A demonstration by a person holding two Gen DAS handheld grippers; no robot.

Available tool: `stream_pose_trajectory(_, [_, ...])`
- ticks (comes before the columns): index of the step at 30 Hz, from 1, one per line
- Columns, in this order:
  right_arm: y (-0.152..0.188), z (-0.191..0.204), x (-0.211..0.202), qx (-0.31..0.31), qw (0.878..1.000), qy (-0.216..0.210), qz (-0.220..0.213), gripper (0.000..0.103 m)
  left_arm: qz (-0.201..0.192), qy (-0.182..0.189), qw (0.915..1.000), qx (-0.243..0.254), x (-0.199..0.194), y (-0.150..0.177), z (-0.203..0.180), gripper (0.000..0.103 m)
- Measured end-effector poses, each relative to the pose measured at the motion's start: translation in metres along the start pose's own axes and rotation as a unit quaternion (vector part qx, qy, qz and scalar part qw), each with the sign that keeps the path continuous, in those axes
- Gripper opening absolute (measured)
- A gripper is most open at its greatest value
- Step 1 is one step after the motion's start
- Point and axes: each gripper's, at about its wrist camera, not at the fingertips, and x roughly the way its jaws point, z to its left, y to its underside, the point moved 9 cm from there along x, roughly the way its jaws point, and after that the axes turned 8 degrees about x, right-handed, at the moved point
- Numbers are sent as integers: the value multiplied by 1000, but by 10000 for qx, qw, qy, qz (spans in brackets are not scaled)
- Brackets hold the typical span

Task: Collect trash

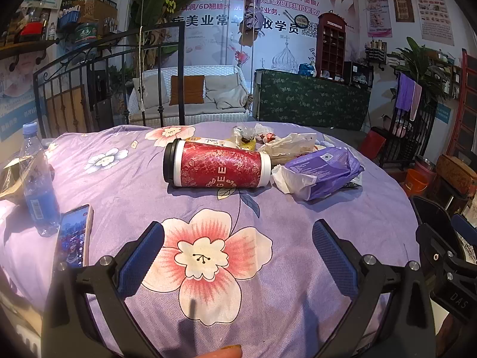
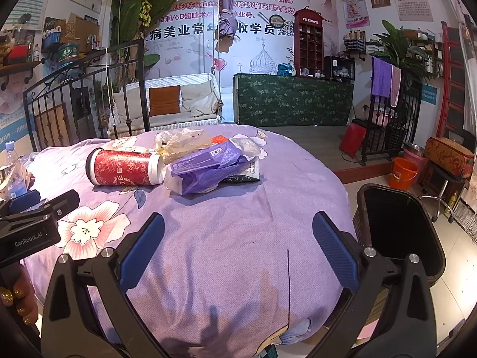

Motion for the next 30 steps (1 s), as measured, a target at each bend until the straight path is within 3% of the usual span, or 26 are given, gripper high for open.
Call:
stream_pose_trajectory(15, [4,6,9,-169,9998,-65,102,98,162,113,9998,0,8,10,1,98])
stream_pose_trajectory(24, [23,19,65,-336,9927,-537,1029,98,757,437,9962,15,45,30,11,98])
stream_pose_trajectory(28, [7,15,99,57,9864,-839,1415,98,726,380,9966,126,56,17,23,98])
stream_pose_trajectory(30, [-5,15,115,242,9836,-963,1505,91,660,374,9969,212,60,6,29,98])
